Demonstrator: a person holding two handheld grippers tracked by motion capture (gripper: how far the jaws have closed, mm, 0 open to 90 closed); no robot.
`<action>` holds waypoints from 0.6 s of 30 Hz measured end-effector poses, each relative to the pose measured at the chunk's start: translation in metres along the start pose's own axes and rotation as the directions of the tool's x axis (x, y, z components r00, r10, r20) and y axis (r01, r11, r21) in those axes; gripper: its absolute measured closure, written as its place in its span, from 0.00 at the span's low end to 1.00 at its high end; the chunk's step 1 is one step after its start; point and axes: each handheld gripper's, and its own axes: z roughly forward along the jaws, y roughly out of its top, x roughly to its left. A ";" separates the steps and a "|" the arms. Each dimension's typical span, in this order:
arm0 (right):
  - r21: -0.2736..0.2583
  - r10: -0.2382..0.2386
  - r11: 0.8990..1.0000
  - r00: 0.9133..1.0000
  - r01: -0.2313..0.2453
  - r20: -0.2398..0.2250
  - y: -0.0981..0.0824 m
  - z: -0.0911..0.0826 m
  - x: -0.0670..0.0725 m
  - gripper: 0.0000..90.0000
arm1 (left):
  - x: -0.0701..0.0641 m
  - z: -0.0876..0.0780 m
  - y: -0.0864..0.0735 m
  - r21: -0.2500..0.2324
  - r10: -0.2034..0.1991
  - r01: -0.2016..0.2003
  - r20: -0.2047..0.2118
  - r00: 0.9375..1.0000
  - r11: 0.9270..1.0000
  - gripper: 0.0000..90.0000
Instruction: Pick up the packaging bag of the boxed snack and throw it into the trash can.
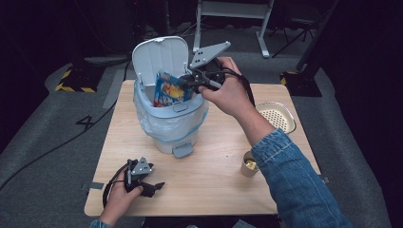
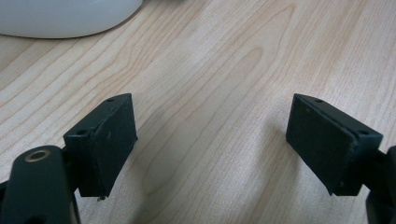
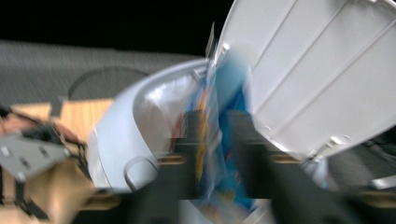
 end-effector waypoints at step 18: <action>-0.090 0.169 0.983 0.980 -0.160 0.106 -0.050 -0.067 0.016 0.37 | 0.000 0.000 0.000 -0.001 -0.005 0.005 0.002 1.000 1.000 0.18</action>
